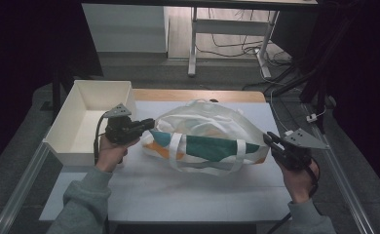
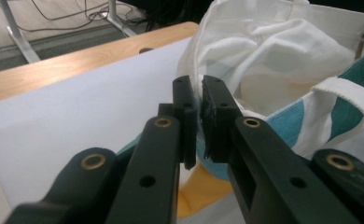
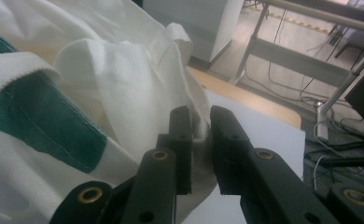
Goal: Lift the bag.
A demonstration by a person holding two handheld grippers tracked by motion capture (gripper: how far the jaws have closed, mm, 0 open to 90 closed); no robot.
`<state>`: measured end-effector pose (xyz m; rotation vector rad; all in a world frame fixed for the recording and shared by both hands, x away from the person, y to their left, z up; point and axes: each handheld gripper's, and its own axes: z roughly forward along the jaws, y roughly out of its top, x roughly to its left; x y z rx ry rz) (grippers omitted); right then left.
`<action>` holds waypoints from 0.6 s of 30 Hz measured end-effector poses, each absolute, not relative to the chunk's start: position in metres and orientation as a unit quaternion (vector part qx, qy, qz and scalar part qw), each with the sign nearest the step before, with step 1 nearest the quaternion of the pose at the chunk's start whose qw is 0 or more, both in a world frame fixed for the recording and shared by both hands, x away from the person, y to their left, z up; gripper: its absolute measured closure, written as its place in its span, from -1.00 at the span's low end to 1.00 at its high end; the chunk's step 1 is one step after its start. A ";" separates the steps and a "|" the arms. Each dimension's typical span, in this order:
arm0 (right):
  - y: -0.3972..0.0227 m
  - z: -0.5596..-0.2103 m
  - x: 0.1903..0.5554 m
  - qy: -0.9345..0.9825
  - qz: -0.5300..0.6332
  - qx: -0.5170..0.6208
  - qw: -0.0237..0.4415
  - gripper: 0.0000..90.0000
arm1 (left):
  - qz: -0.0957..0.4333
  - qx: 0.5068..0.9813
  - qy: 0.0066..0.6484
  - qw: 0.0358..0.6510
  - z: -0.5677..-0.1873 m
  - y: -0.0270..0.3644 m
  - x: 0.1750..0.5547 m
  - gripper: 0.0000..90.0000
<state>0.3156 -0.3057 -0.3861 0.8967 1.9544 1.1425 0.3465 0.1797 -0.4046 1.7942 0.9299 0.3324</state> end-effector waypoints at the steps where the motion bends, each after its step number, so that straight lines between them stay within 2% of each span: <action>1: -0.305 -0.383 0.315 0.751 0.442 0.343 0.350 0.76 | 0.140 0.746 0.387 0.523 -0.402 0.181 0.346 0.87; 5: -0.304 -0.365 0.311 0.738 0.454 0.335 0.369 0.76 | 0.152 0.732 0.384 0.541 -0.387 0.188 0.344 0.91; 8: -0.308 -0.349 0.309 0.721 0.467 0.332 0.388 0.76 | 0.141 0.721 0.381 0.562 -0.379 0.196 0.344 0.93; 10: -0.309 -0.343 0.311 0.716 0.473 0.333 0.392 0.76 | 0.142 0.724 0.381 0.557 -0.379 0.193 0.346 0.93; 18: -0.304 -0.362 0.327 0.729 0.460 0.348 0.368 0.76 | 0.145 0.739 0.396 0.526 -0.394 0.181 0.357 0.94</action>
